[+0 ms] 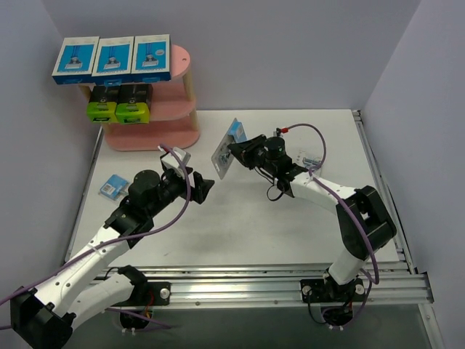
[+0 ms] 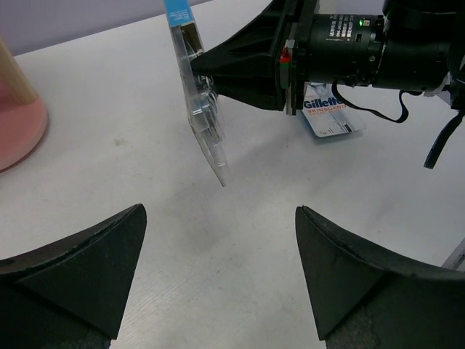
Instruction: Place and organize the shaving razors onto the shelf
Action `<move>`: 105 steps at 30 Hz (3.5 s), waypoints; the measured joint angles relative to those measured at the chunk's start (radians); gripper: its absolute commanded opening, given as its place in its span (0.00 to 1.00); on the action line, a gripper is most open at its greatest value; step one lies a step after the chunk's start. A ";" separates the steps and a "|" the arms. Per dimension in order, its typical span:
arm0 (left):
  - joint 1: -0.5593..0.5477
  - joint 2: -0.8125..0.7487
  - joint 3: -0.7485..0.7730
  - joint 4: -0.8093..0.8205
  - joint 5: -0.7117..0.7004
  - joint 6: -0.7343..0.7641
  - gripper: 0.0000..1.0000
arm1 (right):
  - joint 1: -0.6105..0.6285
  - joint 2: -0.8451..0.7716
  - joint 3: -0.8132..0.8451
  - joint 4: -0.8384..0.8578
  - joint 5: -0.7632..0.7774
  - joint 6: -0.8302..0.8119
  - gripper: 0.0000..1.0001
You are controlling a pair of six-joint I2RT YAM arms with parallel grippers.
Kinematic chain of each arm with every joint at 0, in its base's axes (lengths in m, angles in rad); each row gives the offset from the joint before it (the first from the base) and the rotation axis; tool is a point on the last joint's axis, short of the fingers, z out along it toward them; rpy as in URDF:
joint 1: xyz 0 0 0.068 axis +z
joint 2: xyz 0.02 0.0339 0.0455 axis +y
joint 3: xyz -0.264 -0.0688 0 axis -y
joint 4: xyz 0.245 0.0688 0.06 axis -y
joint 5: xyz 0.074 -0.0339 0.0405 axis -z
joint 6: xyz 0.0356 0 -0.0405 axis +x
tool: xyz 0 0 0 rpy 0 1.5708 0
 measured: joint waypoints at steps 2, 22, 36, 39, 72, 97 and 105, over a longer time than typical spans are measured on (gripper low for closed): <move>-0.024 0.006 -0.009 0.012 -0.016 0.000 0.90 | 0.000 0.000 0.000 0.014 -0.007 0.020 0.00; -0.082 0.104 -0.097 0.179 -0.182 -0.096 0.81 | 0.045 0.000 0.009 0.089 -0.046 0.100 0.00; -0.091 0.128 -0.108 0.278 -0.272 -0.114 0.47 | 0.122 0.003 0.005 0.104 -0.047 0.108 0.00; -0.092 0.127 -0.123 0.295 -0.290 -0.118 0.42 | 0.132 0.003 0.005 0.106 -0.047 0.112 0.00; -0.106 0.027 -0.230 0.303 -0.336 -0.201 0.09 | 0.155 0.003 0.005 0.084 -0.010 0.122 0.00; 0.040 -0.128 -0.231 0.045 -0.350 -0.432 0.02 | 0.122 0.002 -0.116 0.161 -0.033 0.137 0.48; 0.144 -0.177 -0.231 -0.158 -0.270 -0.496 0.02 | 0.103 0.000 -0.167 0.195 -0.044 0.136 0.49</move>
